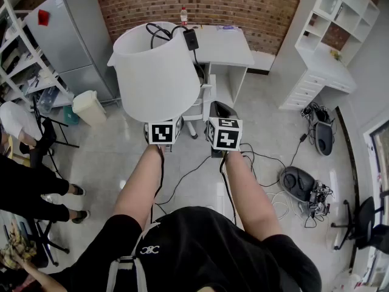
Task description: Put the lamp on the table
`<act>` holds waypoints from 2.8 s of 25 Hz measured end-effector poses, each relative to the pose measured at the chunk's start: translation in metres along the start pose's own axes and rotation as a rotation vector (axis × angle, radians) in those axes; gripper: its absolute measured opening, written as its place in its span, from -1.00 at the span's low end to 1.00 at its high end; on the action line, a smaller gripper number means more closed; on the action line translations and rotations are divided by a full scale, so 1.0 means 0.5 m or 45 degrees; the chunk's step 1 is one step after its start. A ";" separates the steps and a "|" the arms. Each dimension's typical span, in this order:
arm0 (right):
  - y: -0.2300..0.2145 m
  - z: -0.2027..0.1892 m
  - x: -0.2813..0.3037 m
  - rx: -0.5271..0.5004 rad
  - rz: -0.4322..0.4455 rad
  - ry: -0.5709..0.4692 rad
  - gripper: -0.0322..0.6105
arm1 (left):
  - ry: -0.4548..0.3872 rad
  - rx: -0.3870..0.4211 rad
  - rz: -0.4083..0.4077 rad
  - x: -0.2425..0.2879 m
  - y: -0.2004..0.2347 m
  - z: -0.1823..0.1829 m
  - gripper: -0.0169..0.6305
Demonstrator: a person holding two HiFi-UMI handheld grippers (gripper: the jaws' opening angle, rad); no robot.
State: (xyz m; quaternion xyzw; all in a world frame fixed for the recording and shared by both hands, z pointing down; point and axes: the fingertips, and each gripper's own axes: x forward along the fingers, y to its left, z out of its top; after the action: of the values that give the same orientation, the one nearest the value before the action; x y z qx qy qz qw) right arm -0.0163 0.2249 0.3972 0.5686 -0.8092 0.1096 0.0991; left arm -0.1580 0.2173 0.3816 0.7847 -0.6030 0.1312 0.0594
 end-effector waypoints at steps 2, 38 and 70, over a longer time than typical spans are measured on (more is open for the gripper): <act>-0.013 0.005 0.001 0.018 0.000 -0.009 -0.90 | 0.002 -0.006 0.000 0.008 -0.007 0.003 -0.67; -0.354 0.015 0.168 0.089 -0.058 0.008 -0.90 | 0.017 -0.008 0.006 0.349 -0.059 0.070 -0.66; -0.403 0.157 0.785 0.057 0.051 0.073 -0.90 | 0.043 0.011 0.027 0.878 0.226 0.194 -0.67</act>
State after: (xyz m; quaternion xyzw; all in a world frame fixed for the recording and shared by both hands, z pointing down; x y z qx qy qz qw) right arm 0.0396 -0.2166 0.4471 0.5509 -0.8147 0.1458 0.1071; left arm -0.1487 -0.2458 0.4029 0.7762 -0.6096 0.1475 0.0649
